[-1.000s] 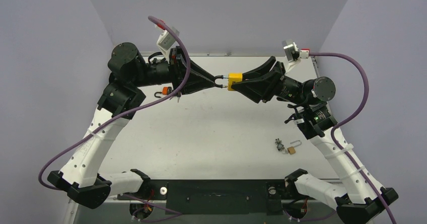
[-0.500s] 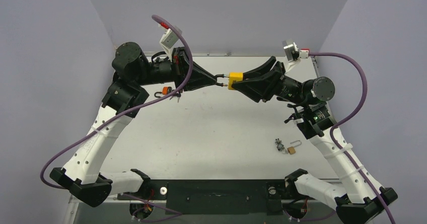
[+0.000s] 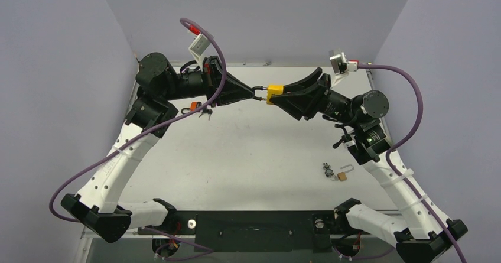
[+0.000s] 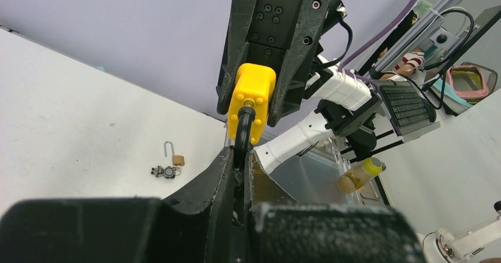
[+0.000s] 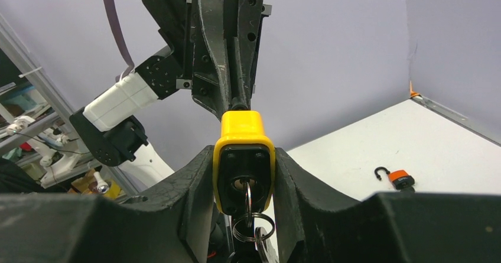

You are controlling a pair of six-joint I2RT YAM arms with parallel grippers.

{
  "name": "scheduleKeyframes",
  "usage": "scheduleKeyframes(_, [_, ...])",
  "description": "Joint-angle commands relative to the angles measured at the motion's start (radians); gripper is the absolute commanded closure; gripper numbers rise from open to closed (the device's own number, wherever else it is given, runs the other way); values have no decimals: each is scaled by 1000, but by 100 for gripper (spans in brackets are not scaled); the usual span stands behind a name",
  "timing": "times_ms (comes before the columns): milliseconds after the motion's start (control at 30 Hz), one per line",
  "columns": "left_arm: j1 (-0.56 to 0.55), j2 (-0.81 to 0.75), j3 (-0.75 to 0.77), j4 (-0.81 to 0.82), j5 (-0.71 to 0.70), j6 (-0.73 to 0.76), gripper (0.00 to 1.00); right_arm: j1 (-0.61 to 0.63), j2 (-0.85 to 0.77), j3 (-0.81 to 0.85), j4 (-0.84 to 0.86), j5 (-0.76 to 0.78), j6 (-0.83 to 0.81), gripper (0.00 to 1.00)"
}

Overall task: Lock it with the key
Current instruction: Lock the lock.

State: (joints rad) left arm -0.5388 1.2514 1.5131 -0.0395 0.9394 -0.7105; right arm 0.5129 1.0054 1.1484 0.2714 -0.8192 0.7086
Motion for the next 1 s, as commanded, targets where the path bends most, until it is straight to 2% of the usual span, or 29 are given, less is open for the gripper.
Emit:
scheduleKeyframes(0, [-50,5,-6,111,0,-36,100,66,34,44,-61,38,-86,100])
scheduleKeyframes(233, [-82,2,-12,80,-20,-9,100,94,57,50,-66,63,-92,100])
scheduleKeyframes(467, [-113,-9,-24,67,-31,26,100,96,84,25,99,23,51,100])
scheduleKeyframes(600, [-135,-28,-11,-24,-70,99,100,101,109,2,213,1,140,100])
scheduleKeyframes(800, [-117,-64,-2,-58,-187,120,100,134,106,-11,144,23,91,100])
scheduleKeyframes(967, [-64,-87,-31,18,-252,3,100,153,82,-35,70,67,37,100])
